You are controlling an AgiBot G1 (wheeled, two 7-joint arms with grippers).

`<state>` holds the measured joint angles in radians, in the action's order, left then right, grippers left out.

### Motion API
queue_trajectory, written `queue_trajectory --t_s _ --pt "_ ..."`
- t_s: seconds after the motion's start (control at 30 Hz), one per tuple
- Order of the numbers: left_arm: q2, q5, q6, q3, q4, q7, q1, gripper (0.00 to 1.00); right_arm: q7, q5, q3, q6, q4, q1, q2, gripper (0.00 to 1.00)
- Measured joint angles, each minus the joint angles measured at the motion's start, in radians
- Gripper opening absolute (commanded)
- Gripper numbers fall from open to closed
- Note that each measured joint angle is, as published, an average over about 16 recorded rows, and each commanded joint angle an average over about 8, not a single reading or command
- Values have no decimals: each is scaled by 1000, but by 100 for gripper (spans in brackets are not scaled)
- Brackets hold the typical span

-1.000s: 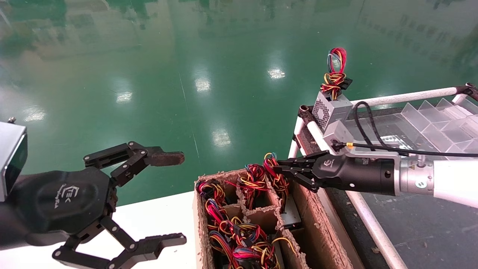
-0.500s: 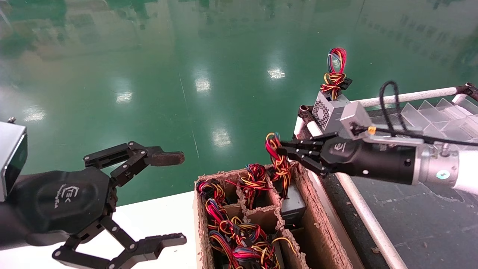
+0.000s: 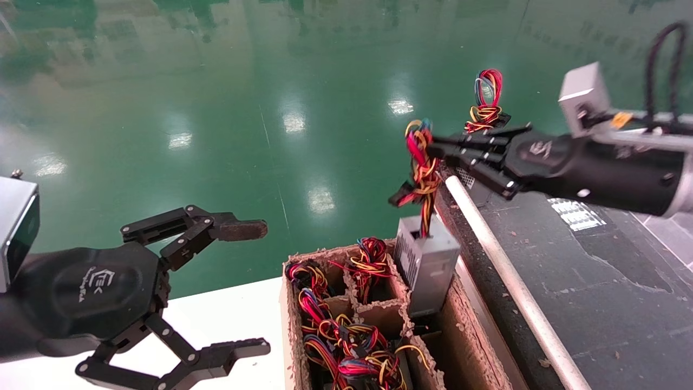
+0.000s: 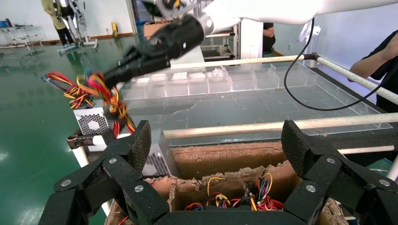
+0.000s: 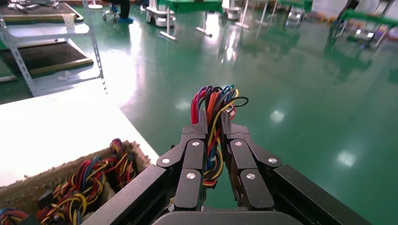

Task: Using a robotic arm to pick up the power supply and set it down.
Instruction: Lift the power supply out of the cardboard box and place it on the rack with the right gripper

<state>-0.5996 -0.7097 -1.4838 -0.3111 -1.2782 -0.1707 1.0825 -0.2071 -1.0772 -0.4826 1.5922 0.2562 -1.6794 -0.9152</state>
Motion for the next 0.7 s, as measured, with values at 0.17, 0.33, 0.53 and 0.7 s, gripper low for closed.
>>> queue_trajectory --t_s 0.17,0.33,0.53,0.7 --pt "0 0 0 0 0 0 0 100 46 58 5 -5 114 14 60 0" --pt "0 0 0 0 0 0 0 100 89 115 12 -15 222 35 122 0" --pt "0 0 0 -1 0 0 0 100 124 164 28 -41 319 59 190 0" --pt "0 1 0 -1 0 0 0 100 139 187 44 -71 369 80 238 0"
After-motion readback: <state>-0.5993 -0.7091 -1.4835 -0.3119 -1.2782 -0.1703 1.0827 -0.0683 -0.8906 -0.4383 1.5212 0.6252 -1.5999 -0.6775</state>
